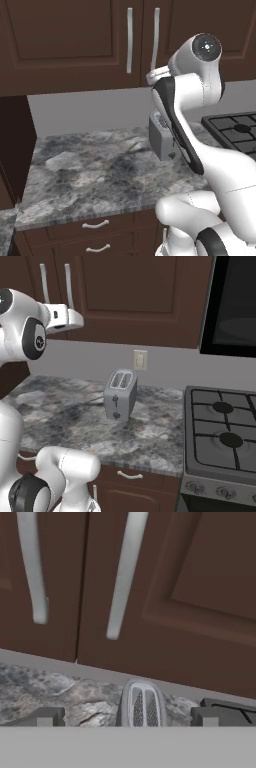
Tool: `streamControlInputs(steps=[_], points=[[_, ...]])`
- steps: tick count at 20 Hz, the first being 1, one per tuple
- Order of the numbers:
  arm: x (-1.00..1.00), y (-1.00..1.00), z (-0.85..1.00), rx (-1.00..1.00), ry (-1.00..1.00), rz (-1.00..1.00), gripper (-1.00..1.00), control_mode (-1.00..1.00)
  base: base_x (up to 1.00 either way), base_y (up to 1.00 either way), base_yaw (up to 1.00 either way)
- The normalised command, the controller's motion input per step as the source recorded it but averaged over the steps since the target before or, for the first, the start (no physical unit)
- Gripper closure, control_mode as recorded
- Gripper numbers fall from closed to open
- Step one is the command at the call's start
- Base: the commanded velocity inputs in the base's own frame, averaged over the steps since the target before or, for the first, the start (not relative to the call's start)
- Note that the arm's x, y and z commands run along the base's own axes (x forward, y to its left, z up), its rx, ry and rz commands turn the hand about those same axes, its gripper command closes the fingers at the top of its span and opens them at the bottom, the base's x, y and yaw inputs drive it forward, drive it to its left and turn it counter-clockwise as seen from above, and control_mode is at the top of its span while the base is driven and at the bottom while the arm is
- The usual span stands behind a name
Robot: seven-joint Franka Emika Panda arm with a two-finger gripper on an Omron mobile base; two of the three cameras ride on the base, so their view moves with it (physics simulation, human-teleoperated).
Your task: Open the cabinet, pick the kettle from the cabinet, and place it in the sink.
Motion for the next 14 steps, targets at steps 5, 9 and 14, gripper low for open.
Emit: streamControlInputs(steps=[5,9,14], points=[[0.0,0.01,0.13,0.0,-0.03,0.0,-1.0,-1.0,0.0,0.0,0.0],[0.01,0.03,0.1,0.01,-0.01,0.0,-1.0,-1.0,0.0,0.0,0.0],[0.06,0.07,0.09,0.0,-0.03,0.0,-1.0,-1.0,0.0,0.0,0.0]])
